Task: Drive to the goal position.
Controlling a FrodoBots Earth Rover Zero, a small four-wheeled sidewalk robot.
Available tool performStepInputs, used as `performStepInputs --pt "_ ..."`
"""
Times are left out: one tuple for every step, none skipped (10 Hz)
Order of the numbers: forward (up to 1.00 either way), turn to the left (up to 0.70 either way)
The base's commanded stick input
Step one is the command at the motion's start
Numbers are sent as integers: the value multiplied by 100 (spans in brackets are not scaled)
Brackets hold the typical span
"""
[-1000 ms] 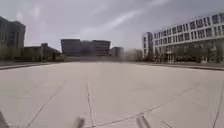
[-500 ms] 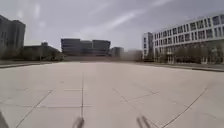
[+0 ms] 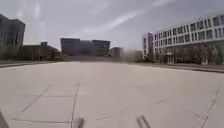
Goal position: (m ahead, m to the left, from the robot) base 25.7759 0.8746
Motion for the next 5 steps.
performStepInputs --pt "70 0" --pt "70 0" --pt "70 0" --pt "70 0" --pt "70 0"
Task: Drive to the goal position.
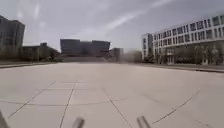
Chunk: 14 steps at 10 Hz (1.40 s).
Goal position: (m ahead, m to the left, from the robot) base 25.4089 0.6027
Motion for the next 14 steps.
performStepInputs --pt "70 0" --pt "70 0" --pt "70 0" --pt "70 0" --pt "70 0" --pt "70 0" --pt "70 0" --pt "70 0" --pt "70 0" --pt "70 0" --pt "70 0" --pt "70 0" --pt "70 0" --pt "70 0"
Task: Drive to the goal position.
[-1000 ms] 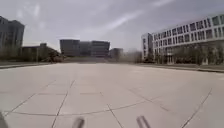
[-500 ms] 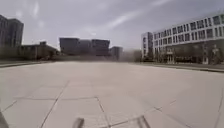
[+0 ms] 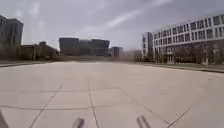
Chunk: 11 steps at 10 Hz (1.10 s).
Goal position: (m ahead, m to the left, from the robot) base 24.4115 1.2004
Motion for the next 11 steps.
performStepInputs --pt "70 0" --pt "70 0" --pt "70 0" --pt "70 0" --pt "70 0" --pt "70 0" --pt "70 0" --pt "70 0" --pt "70 0" --pt "70 0" --pt "70 0"
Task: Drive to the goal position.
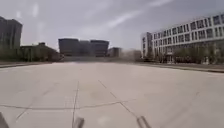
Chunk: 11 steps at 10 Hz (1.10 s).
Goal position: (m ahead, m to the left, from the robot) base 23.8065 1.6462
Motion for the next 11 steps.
performStepInputs --pt "70 0" --pt "70 0" --pt "70 0" --pt "70 0" --pt "70 0" --pt "70 0" --pt "70 0" --pt "70 0" --pt "70 0" --pt "70 0" --pt "70 0"
